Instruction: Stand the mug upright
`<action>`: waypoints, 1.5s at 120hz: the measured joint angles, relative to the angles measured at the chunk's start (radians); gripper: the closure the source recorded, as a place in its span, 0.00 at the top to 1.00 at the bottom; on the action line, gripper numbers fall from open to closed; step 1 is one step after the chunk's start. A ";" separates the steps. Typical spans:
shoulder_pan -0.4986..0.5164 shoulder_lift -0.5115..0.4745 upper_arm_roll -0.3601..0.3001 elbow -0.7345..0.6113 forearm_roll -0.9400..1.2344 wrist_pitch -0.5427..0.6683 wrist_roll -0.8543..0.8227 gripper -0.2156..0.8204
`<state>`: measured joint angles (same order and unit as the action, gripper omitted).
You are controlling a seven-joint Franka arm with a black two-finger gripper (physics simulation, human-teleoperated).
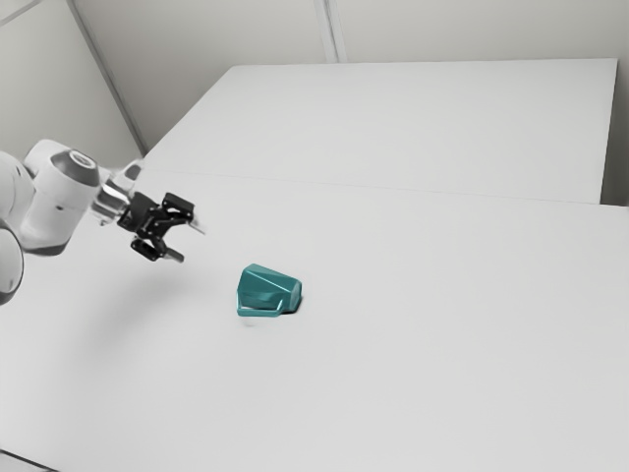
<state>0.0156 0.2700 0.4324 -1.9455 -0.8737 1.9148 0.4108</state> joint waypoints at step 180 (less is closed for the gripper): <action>-0.108 0.050 -0.079 -0.122 -0.271 0.041 0.344 0.73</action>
<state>-0.0925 0.3204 0.3532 -2.0677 -1.1452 1.9558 0.7549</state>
